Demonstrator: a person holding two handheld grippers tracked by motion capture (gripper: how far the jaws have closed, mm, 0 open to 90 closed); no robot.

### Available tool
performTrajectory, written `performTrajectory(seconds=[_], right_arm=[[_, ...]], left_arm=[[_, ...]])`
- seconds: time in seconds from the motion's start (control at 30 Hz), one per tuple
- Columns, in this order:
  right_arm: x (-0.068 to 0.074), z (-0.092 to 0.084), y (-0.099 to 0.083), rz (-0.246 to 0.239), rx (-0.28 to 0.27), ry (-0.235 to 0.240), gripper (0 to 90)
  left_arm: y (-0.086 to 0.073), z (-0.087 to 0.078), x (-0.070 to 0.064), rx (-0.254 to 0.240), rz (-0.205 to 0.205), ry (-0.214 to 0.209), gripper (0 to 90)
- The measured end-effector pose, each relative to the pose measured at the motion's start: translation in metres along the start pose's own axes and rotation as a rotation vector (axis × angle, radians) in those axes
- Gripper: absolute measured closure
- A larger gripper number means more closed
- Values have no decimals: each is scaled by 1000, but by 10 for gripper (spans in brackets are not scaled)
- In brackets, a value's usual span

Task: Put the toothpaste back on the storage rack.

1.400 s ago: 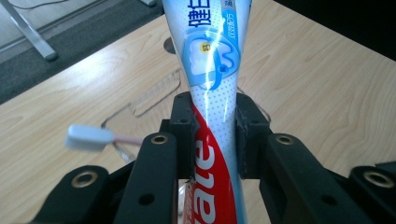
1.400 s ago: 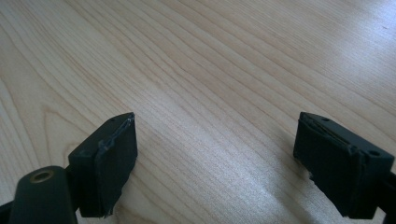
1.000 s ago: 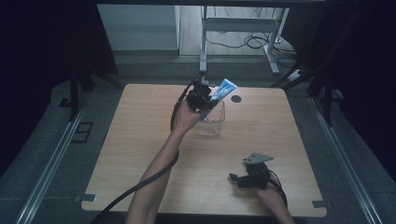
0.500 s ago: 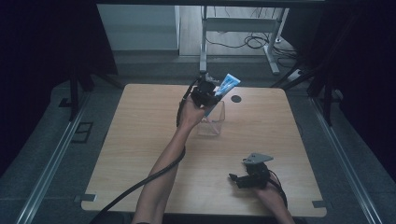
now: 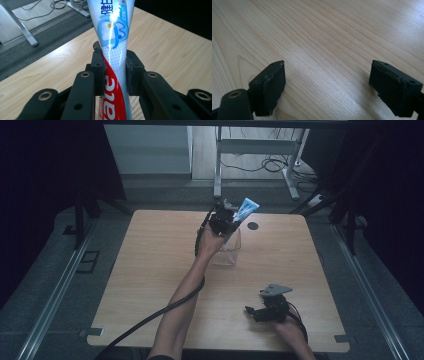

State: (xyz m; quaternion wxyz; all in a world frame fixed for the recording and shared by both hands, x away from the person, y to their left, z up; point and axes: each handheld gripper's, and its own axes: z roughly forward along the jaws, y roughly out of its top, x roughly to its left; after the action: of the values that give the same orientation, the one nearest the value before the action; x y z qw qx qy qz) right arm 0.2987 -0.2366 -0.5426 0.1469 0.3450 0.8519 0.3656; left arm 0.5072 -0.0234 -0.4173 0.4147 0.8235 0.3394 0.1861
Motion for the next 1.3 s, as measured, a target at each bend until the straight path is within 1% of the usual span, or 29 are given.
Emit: performTrajectory(seconds=[0.1, 0.23, 0.37, 0.43, 0.57, 0.67, 0.77, 0.83, 0.9, 1.0, 1.07, 1.3], right_arm=[[0, 0, 0, -1, 0, 0, 135], [0, 0, 0, -3, -1, 1, 135], [0, 0, 0, -1, -1, 2, 135], [0, 0, 0, -2, -1, 2, 135], [0, 0, 0, -2, -1, 2, 135], [0, 0, 0, -4, 0, 1, 135], [0, 0, 0, -4, -1, 1, 135], [0, 0, 0, -4, 0, 1, 135], [0, 0, 0, -4, 0, 1, 135], [0, 0, 0, -4, -1, 1, 135], [0, 0, 0, -4, -1, 1, 135], [0, 0, 0, -4, -1, 1, 135]], left_arm=[[-3, 2, -1, 2, 9, 10, 725], [-6, 4, -2, 0, 20, 13, 723], [-10, 7, -5, 15, 53, 29, 721], [-11, 7, -5, 12, 47, 24, 720], [-10, 6, -7, 28, 60, 28, 716], [-11, 5, -9, 47, 68, 28, 713], [-13, 5, -10, 66, 66, 30, 708], [-14, 4, -9, 75, 53, 24, 706], [-15, 3, -8, 93, 48, 15, 702], [-17, 3, -7, 132, 61, 16, 702], [-19, 4, -7, 154, 64, 15, 701], [-26, 7, -6, 188, 58, 13, 701]])
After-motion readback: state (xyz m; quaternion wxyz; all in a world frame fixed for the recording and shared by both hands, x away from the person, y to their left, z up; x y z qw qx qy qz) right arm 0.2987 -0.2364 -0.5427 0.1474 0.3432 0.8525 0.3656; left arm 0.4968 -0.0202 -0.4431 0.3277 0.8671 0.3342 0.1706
